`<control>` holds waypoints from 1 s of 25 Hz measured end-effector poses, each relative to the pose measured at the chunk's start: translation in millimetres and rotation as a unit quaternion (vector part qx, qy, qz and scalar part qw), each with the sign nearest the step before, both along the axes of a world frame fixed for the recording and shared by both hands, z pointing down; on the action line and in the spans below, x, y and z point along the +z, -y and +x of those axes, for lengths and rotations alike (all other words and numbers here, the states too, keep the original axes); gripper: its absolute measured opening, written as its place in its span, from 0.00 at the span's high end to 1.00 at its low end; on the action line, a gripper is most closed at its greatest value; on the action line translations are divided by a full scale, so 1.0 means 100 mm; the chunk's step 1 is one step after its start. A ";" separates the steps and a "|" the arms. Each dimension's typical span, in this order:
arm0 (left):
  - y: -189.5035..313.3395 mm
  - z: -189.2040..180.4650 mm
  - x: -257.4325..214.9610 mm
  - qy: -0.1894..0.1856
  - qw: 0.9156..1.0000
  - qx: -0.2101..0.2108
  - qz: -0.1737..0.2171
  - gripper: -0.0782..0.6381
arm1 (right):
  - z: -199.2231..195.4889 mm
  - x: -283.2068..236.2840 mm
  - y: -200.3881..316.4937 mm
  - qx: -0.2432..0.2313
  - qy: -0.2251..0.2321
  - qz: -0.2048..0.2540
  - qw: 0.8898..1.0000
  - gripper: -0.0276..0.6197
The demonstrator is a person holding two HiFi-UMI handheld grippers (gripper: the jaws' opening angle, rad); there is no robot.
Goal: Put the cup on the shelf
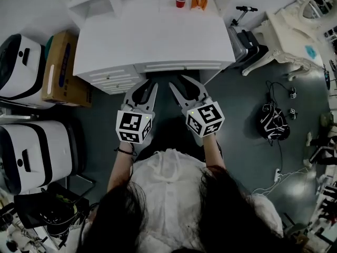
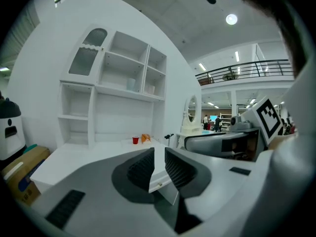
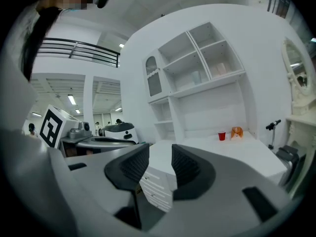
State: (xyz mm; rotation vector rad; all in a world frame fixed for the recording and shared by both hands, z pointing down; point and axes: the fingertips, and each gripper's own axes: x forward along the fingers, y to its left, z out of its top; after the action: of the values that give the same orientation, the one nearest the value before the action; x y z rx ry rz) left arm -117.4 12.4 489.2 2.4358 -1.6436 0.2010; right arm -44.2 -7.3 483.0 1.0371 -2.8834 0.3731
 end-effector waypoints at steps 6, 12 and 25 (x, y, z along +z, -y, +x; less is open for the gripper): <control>-0.37 -0.01 0.16 -0.016 1.000 0.011 -0.011 0.79 | 0.01 0.15 -0.45 0.014 -0.007 -0.016 1.000 0.73; -0.61 0.14 0.27 -0.028 0.999 0.042 -0.018 0.79 | 0.08 0.22 -0.73 0.032 -0.015 -0.023 0.999 0.73; -0.66 0.20 0.18 -0.037 0.997 0.064 -0.001 0.78 | 0.06 0.16 -0.85 0.039 -0.033 -0.004 0.999 0.75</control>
State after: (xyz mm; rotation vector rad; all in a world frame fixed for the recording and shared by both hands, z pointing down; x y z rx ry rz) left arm -97.3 78.4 507.0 2.5155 -1.4586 0.1290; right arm -37.8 78.1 498.8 1.1402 -2.7879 0.3470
